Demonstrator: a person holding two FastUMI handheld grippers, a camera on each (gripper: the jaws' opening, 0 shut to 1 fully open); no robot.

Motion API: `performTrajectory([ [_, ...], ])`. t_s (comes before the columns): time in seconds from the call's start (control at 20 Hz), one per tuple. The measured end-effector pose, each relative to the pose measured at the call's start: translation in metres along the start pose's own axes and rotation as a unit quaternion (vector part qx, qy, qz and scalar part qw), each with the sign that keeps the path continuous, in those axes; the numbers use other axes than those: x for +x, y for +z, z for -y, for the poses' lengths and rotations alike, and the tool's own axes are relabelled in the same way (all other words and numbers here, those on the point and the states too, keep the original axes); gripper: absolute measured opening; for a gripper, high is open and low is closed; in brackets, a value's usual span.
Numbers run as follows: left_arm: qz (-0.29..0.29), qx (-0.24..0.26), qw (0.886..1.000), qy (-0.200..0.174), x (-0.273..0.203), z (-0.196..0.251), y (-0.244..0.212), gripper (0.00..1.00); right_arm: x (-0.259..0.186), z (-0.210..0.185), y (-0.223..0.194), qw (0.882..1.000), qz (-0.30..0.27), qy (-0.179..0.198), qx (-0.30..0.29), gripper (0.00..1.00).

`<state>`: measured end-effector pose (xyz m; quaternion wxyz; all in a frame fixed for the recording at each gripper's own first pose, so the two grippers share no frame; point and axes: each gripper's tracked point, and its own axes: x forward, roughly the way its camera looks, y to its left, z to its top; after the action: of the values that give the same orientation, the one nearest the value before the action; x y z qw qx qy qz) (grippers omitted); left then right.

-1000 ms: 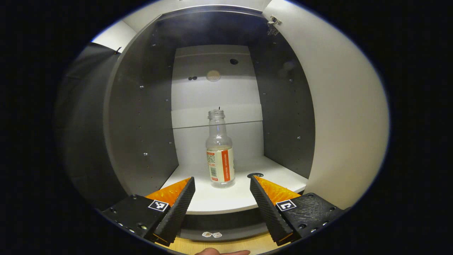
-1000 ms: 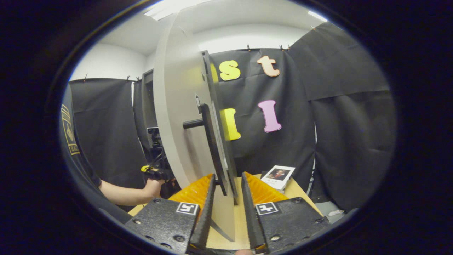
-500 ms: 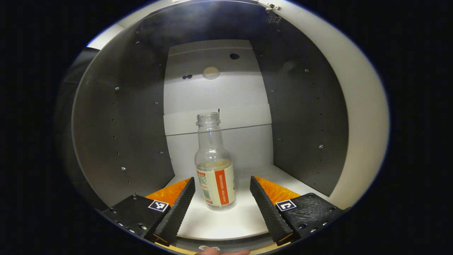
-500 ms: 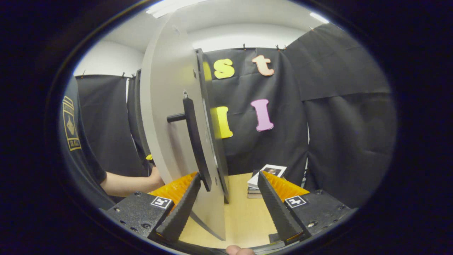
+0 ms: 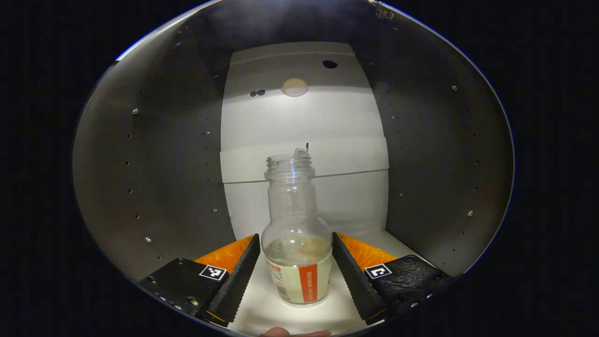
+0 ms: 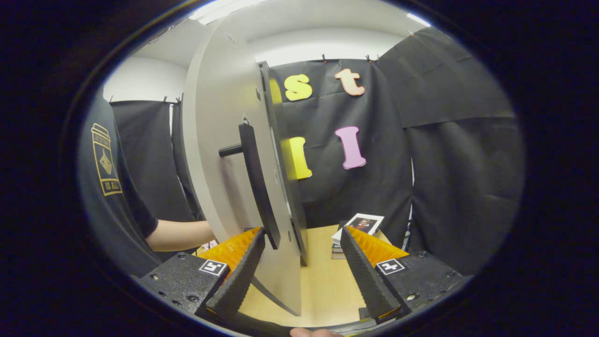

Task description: Open the cabinet door with the right hand, grasp the bottle in the cabinet with the left hand and place it on the coaster, then close the cabinet door with the right hand.

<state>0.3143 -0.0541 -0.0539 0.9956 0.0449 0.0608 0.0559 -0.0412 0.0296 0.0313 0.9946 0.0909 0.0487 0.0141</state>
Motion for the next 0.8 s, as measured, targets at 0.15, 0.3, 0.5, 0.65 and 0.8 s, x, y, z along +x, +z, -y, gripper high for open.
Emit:
performTrajectory([
  [0.15,-0.003,0.008,1.0,-0.002,0.004,0.005,-0.001,0.76,0.0,0.001,0.001,1.0,0.0,0.001,-0.006,1.0],
  [0.3,-0.005,0.006,1.0,-0.014,-0.006,0.01,0.001,0.74,0.002,-0.001,0.001,1.0,-0.004,0.006,-0.006,0.98],
  [0.5,0.004,0.001,1.0,-0.018,-0.028,0.009,0.015,0.74,0.004,0.0,0.001,0.999,-0.01,0.033,-0.008,0.98],
  [0.65,0.003,0.003,1.0,-0.015,-0.051,0.004,0.019,0.74,0.007,0.0,0.0,0.997,-0.021,0.073,-0.003,1.0],
  [0.8,0.016,0.008,1.0,0.002,-0.077,-0.007,0.026,0.74,0.008,0.002,0.002,0.994,-0.031,0.098,-0.02,0.99],
])
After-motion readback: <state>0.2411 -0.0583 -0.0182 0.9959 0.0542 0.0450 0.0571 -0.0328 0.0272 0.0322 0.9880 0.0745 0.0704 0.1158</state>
